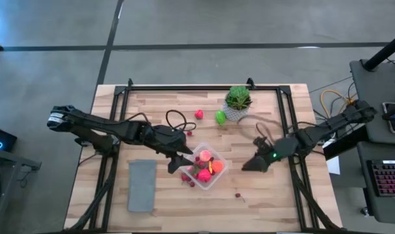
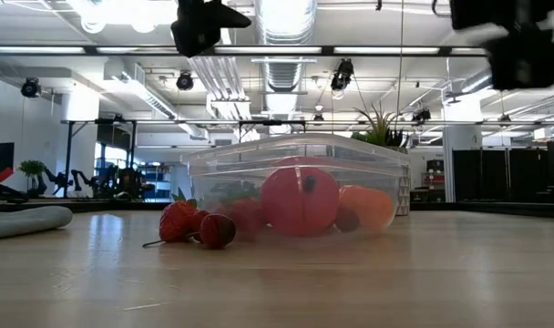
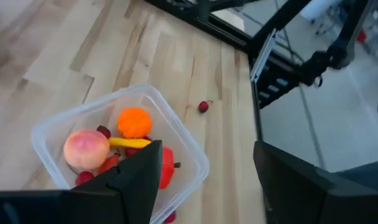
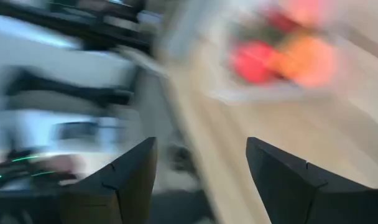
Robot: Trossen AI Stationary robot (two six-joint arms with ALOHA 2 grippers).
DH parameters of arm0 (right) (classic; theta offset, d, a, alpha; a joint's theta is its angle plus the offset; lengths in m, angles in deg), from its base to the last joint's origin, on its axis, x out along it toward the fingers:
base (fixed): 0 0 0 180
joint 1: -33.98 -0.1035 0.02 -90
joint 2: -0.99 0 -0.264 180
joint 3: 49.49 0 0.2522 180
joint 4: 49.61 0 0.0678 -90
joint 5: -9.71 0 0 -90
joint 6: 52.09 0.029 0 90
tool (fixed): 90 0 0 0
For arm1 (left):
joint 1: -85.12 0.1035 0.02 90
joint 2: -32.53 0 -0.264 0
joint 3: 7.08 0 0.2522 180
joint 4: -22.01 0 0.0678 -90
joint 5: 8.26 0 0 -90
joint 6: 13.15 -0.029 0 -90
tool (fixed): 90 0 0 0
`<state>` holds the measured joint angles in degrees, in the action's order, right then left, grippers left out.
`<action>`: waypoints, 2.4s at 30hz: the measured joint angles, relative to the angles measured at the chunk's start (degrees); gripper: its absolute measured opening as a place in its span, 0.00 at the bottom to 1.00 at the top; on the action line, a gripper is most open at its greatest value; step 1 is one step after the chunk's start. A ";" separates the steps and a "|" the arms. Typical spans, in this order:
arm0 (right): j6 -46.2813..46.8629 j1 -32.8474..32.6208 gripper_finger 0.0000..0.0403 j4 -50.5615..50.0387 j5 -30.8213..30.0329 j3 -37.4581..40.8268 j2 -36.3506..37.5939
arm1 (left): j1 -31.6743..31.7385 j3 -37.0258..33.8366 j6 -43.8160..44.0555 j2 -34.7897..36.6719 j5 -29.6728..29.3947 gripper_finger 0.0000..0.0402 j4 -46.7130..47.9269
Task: Pick and placing Produce into tupperware
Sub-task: Put the red cherry into the transparent bin
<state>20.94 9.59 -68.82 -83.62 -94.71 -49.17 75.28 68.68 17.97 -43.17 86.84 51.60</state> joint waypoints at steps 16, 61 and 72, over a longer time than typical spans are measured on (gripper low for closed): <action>3.90 -11.45 0.57 -26.54 -3.77 -22.79 -33.83 | 0.00 -0.15 -11.23 2.33 0.06 0.59 16.35; 6.45 -10.81 0.50 -44.92 4.74 -44.81 -61.68 | 0.35 -2.92 -15.38 9.35 -0.86 0.59 20.63; 5.24 -10.72 0.47 -44.67 4.76 -44.90 -62.88 | 0.35 -3.12 -14.76 9.33 -0.87 0.59 20.36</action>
<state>26.17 -1.14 -113.48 -78.86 -139.61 -112.05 75.63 65.56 3.21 -33.84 85.97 71.96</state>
